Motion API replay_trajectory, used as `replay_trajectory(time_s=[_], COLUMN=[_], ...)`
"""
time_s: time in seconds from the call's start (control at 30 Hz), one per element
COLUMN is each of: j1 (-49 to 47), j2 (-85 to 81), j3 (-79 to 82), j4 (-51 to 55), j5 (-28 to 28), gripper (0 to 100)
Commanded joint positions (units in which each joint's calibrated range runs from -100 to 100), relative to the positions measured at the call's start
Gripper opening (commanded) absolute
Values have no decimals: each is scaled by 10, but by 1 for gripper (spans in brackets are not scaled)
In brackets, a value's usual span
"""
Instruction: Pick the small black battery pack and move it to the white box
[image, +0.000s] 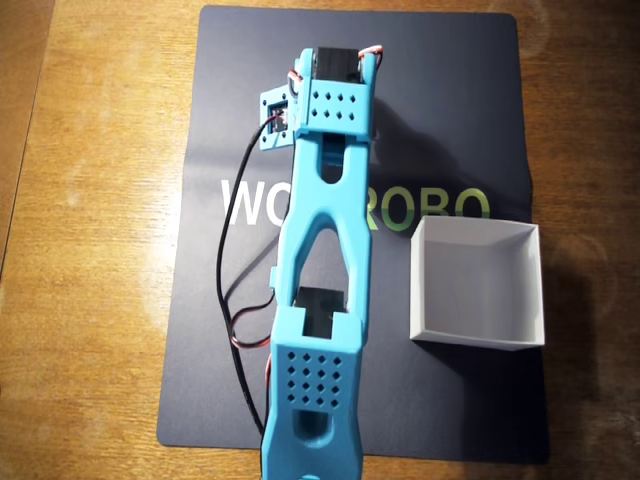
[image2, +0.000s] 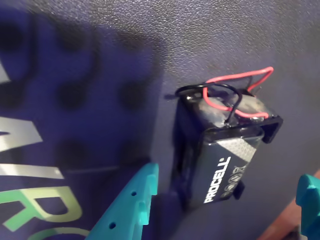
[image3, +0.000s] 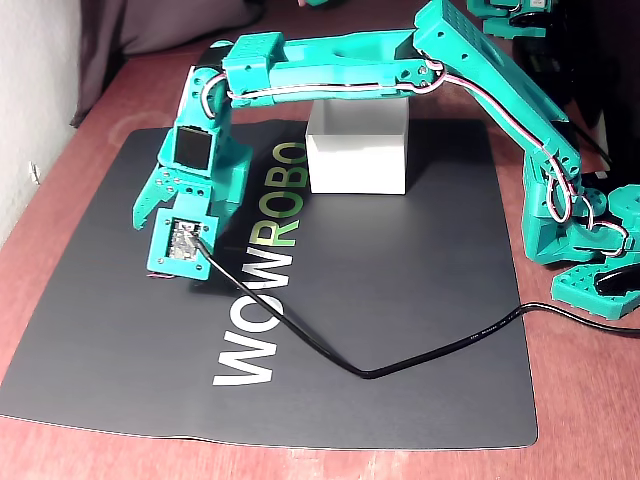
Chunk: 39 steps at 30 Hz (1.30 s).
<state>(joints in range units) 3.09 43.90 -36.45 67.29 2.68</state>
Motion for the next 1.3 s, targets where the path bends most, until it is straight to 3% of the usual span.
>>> replay_trajectory(time_s=[0.0, 0.57, 1.27], j1=[7, 10, 27], j2=[-5, -4, 45], j3=[-31, -22, -22], j4=[-18, -52, -7], j5=[6, 6, 31], gripper=[31, 31, 31])
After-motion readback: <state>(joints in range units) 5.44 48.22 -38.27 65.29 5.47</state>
